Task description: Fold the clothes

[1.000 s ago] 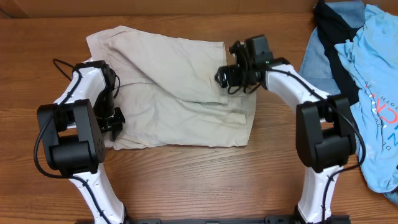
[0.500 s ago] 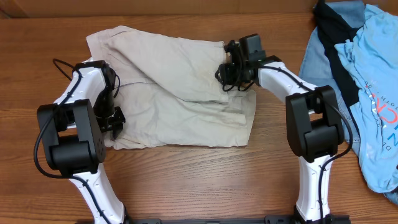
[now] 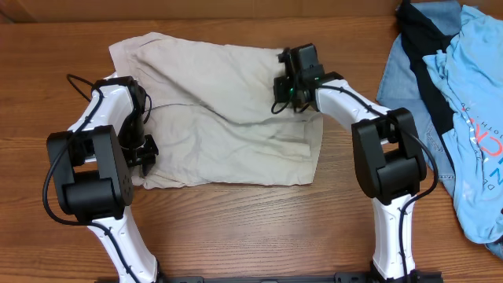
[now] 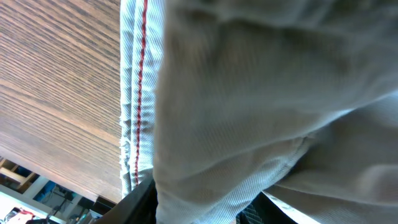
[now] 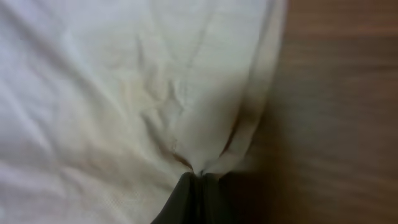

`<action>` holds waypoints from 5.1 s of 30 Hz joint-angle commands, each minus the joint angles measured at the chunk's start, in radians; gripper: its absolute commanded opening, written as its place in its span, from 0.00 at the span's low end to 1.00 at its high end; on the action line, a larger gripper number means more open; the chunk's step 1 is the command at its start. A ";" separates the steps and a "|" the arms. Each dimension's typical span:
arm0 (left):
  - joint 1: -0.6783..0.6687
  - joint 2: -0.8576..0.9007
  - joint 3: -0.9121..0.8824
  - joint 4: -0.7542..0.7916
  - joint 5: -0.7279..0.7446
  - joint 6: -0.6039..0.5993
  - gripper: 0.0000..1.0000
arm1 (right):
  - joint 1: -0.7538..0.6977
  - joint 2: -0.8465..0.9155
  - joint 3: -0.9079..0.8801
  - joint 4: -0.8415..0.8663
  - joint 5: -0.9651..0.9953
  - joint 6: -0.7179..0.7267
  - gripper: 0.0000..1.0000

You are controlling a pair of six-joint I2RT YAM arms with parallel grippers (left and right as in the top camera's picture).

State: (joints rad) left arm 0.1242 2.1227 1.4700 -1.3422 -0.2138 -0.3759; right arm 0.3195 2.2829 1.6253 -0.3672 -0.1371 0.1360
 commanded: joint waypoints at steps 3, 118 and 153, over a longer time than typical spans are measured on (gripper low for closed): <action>-0.007 0.001 -0.009 0.005 0.005 -0.020 0.40 | -0.087 0.023 0.143 0.053 0.244 0.029 0.04; -0.007 0.001 -0.123 0.094 -0.021 0.005 0.17 | -0.163 -0.584 -0.702 -0.510 -0.299 0.068 0.43; -0.007 0.001 -0.123 0.090 -0.021 0.005 0.18 | -0.161 -0.570 -0.776 -0.448 -0.414 0.001 0.42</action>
State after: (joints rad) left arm 0.1120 2.1021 1.3739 -1.2564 -0.2375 -0.3603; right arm 0.1577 1.7050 0.8730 -0.8299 -0.5270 0.1513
